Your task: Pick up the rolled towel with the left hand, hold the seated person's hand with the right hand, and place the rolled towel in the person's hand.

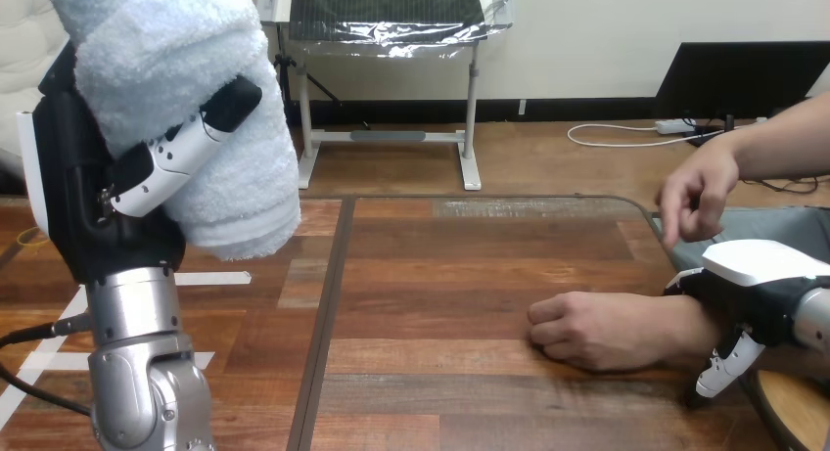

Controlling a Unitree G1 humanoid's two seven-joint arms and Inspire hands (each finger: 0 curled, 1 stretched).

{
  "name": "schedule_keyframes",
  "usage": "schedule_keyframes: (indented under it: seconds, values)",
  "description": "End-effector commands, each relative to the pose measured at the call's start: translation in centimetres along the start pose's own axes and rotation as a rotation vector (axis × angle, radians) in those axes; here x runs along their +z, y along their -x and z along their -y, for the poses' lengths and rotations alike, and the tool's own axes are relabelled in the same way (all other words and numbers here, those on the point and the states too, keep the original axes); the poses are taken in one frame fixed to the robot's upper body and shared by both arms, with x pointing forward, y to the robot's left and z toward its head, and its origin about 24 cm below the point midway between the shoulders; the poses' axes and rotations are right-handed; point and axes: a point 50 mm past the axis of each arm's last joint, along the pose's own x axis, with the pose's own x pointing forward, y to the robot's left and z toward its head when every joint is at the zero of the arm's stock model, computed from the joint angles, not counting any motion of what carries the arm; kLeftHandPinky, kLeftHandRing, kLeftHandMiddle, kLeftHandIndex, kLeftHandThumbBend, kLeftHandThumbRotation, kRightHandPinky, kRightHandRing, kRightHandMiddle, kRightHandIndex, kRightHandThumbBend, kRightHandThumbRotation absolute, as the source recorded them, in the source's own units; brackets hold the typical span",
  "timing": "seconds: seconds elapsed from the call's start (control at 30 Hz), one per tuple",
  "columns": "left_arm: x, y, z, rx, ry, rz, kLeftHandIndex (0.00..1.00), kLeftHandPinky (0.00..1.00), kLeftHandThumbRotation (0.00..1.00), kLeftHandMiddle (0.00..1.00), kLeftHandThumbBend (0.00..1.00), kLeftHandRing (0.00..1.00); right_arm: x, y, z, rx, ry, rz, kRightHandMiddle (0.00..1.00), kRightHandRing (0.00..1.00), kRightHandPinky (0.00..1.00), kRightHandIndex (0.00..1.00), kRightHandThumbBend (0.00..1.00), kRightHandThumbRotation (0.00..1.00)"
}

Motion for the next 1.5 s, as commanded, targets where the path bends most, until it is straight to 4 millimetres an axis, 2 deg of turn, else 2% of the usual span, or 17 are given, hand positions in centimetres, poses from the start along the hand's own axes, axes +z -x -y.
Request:
schedule_keyframes:
  seconds: [0.0, 1.47]
  values:
    - [1.56, -1.27, 1.09, -0.047, 0.014, 0.098, 0.38, 0.21, 0.0, 0.33, 0.52, 0.27, -0.77, 0.53, 1.77, -0.057, 0.005, -0.025, 0.82, 0.78, 0.59, 0.83, 1.0, 0.26]
    - [1.48, -1.21, 1.13, -0.043, 0.021, 0.091, 0.38, 0.22, 0.0, 0.34, 0.53, 0.27, -0.85, 0.53, 1.76, -0.07, 0.001, -0.026, 0.82, 0.78, 0.6, 0.82, 1.0, 0.26]
